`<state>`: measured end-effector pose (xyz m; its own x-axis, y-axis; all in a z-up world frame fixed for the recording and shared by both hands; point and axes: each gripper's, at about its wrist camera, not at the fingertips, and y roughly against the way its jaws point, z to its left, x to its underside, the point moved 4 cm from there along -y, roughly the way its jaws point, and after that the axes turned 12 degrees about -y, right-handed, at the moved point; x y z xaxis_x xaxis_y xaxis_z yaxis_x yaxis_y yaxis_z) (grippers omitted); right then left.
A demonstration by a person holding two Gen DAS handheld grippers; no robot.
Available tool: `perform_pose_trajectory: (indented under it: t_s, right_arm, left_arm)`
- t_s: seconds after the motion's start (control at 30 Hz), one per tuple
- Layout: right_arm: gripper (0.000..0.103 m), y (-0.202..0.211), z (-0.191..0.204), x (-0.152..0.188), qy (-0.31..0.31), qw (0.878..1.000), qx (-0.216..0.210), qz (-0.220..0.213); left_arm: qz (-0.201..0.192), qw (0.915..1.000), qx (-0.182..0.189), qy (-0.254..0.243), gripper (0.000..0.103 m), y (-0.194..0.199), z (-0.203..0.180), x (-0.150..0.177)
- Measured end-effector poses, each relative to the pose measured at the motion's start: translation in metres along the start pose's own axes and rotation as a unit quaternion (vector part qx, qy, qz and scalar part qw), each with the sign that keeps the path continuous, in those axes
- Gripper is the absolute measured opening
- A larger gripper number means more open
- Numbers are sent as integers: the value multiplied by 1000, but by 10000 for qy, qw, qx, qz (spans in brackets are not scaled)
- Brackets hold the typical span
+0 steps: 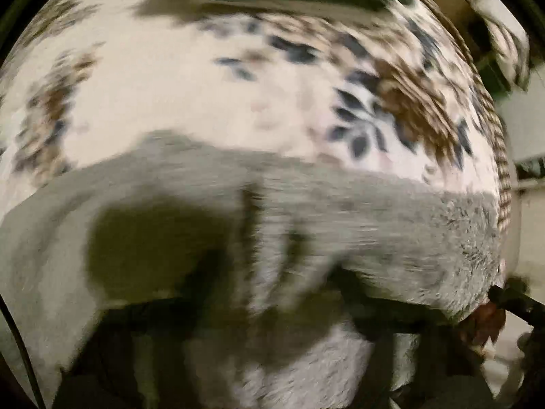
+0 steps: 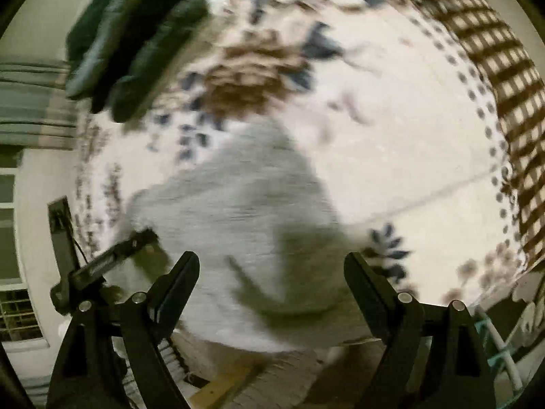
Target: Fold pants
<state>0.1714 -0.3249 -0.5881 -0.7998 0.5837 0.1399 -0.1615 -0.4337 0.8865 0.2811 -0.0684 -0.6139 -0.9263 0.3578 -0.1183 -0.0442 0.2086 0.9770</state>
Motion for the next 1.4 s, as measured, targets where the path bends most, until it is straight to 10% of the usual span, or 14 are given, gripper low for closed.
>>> perform_pose_trajectory:
  t_s: [0.17, 0.3, 0.53, 0.57, 0.67, 0.87, 0.97, 1.17, 1.4]
  right_arm:
    - [89, -20, -12, -16, 62, 9998, 185, 32]
    - [89, -20, -1, -13, 118, 9999, 90, -19]
    - [89, -10, 27, -21, 348, 9993, 73, -78]
    - [86, -14, 29, -26, 370, 9993, 66, -63]
    - [36, -31, 41, -43, 495, 9984, 265, -48]
    - [34, -31, 69, -61, 806, 9965, 206, 20]
    - [55, -18, 43, -53, 391, 9992, -13, 116]
    - [58, 3, -54, -12, -1253, 9918, -141, 222]
    - [58, -24, -108, 34, -2003, 9767, -516, 576]
  left_arm:
    - [-659, 9976, -87, 178, 8, 35, 8, -6]
    - [-448, 9958, -139, 783, 8, 25, 51, 2]
    - [-395, 9960, 18, 801, 33, 43, 52, 13]
    - [-393, 9961, 5, 788, 34, 43, 50, 10]
    - [-367, 9970, -44, 681, 39, 42, 45, 4]
    - [-275, 9972, -330, 607, 39, 59, 44, 5]
    - [-378, 9978, -474, 252, 39, 91, 23, -2]
    - [-280, 9894, -364, -1380, 56, 112, -86, -38]
    - [881, 9427, 57, -3217, 60, 13, -217, -63]
